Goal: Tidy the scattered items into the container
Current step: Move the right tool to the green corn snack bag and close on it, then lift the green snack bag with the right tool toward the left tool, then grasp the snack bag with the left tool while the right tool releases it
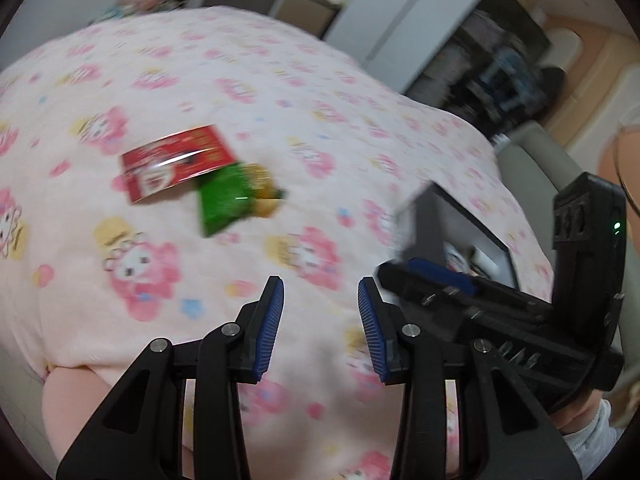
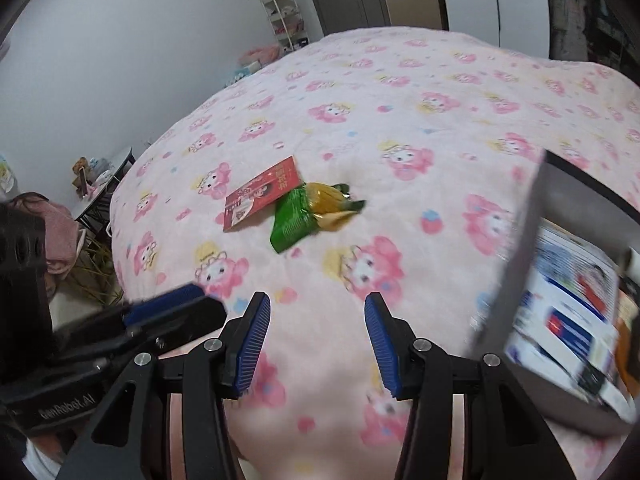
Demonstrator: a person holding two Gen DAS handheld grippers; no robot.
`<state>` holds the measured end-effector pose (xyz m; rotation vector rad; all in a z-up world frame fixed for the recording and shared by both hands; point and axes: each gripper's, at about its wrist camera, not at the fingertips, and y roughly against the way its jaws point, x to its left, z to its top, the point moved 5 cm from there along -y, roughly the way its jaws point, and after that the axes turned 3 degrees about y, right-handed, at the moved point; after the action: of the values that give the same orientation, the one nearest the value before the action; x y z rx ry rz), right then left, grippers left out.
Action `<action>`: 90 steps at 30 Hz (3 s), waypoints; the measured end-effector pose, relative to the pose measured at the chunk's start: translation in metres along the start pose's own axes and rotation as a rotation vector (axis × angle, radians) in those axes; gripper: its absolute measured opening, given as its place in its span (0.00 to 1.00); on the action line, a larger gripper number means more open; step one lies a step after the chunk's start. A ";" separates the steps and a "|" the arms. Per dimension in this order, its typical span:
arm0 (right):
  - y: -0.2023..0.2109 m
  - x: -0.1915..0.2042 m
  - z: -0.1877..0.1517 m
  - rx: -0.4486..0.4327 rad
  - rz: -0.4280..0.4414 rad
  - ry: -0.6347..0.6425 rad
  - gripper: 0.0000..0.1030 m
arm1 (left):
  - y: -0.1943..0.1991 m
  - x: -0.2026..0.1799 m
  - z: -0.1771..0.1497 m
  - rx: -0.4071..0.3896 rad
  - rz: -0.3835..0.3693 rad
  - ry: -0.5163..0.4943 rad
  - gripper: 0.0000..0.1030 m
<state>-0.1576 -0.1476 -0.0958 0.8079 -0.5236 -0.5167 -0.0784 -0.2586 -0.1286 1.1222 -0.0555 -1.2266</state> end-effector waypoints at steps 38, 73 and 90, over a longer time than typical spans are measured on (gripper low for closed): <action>-0.114 -0.014 0.038 0.106 0.153 -0.093 0.04 | -0.099 0.048 0.016 0.121 -0.099 0.137 0.06; -0.071 -0.071 0.030 0.055 -0.062 -0.153 0.40 | -0.136 -0.004 0.009 0.220 -0.241 0.039 0.14; -0.081 -0.065 0.001 0.134 -0.169 -0.111 0.40 | -0.193 0.009 0.026 0.312 -0.232 0.190 0.10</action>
<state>-0.2257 -0.1558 -0.1739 0.9603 -0.6002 -0.6910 -0.2262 -0.2650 -0.2550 1.5473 0.0302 -1.3401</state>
